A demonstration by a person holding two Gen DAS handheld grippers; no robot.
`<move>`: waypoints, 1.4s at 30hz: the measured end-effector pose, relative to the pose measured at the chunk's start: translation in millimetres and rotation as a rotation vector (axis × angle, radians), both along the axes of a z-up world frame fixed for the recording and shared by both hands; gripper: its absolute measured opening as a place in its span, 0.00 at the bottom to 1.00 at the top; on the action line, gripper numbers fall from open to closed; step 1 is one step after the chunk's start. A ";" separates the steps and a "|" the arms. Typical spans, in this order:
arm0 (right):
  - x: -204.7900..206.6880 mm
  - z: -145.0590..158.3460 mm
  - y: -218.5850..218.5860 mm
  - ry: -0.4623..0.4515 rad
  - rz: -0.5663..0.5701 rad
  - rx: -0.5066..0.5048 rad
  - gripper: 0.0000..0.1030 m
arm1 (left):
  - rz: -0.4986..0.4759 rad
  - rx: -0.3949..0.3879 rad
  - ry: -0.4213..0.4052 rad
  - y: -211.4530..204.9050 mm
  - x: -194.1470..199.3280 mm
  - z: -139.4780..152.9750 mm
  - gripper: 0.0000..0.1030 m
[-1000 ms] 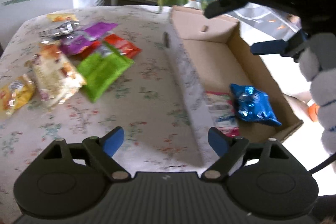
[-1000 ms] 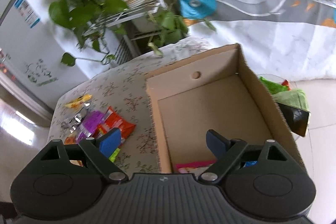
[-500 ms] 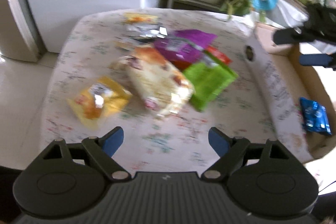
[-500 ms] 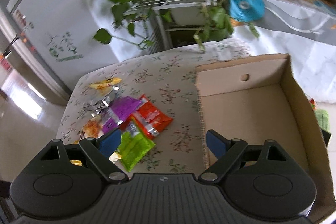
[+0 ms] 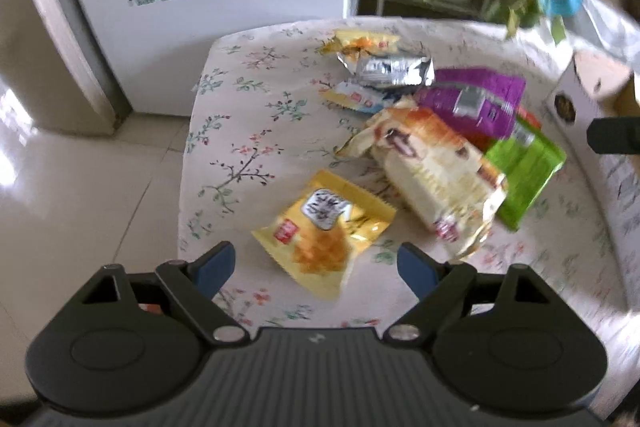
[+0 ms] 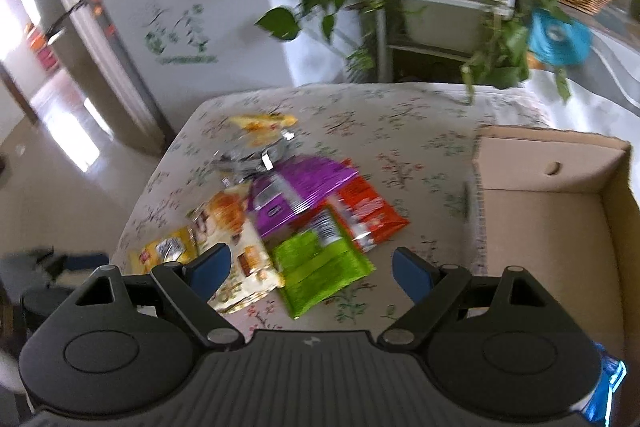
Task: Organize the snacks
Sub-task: 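Move both tools back over the remaining snack pile, then grasp the yellow waffle pack with the left gripper while the right grasps the croissant bag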
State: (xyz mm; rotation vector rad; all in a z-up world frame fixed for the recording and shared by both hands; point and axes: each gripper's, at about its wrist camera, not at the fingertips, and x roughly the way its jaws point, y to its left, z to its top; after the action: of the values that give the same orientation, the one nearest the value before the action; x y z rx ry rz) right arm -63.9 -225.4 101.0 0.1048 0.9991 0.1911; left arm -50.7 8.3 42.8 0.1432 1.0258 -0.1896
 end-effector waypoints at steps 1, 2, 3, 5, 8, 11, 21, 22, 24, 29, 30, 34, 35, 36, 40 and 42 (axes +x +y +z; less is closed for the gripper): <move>-0.4 -1.3 4.7 0.000 0.018 -0.009 0.89 | -0.017 0.020 -0.003 1.9 2.3 -1.8 0.85; 0.0 -3.3 10.5 -0.001 0.041 -0.021 0.89 | -0.030 0.034 -0.010 3.3 3.7 -3.0 0.85; 0.2 -5.0 15.3 -0.003 0.060 -0.030 0.89 | -0.052 0.047 -0.018 4.1 5.0 -4.6 0.85; 1.3 -8.9 24.8 -0.006 0.092 -0.039 0.87 | -0.113 0.058 -0.011 5.2 9.0 -9.3 0.85; 3.8 -17.7 40.1 0.000 0.146 -0.060 0.84 | -0.164 0.056 -0.005 8.4 16.2 -16.4 0.85; 5.5 -27.3 57.4 0.001 0.206 -0.102 0.82 | -0.223 0.039 0.017 10.6 22.5 -22.9 0.85; 16.9 -54.4 90.0 0.008 0.268 -0.192 0.81 | -0.442 0.045 -0.011 -1.2 28.1 -36.2 0.86; 18.5 -57.1 91.6 0.010 0.267 -0.200 0.81 | -0.448 0.034 -0.015 -1.5 29.5 -36.5 0.86; 22.4 -63.0 93.9 0.020 0.260 -0.211 0.81 | -0.444 0.021 -0.009 -1.6 34.5 -37.2 0.86; 28.7 -73.7 95.8 0.031 0.227 -0.220 0.81 | -0.422 0.005 0.006 -0.1 45.0 -42.6 0.98; 29.1 -74.1 96.9 0.025 0.224 -0.224 0.81 | -0.413 -0.001 0.015 1.7 48.0 -44.4 1.00; 33.0 -78.0 98.4 0.024 0.223 -0.240 0.81 | -0.413 -0.023 0.003 5.3 47.2 -47.2 1.00; 31.7 -78.2 99.6 0.022 0.228 -0.252 0.81 | -0.412 -0.025 0.004 5.7 47.5 -47.2 1.00; 31.4 -78.7 100.6 0.018 0.231 -0.259 0.81 | -0.411 -0.023 0.004 5.1 47.4 -46.8 1.00; 31.3 -80.1 100.3 0.014 0.227 -0.260 0.76 | -0.398 -0.020 0.013 4.2 47.0 -46.2 1.00; 30.5 -79.6 100.2 0.018 0.236 -0.249 0.70 | -0.392 -0.016 0.015 3.5 46.8 -45.9 1.00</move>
State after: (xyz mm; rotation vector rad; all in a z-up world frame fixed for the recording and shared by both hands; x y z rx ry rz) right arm -33.4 -125.2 21.4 -0.2398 1.0450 0.2796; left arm -3.9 11.9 -3.1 0.3287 1.0035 -0.5554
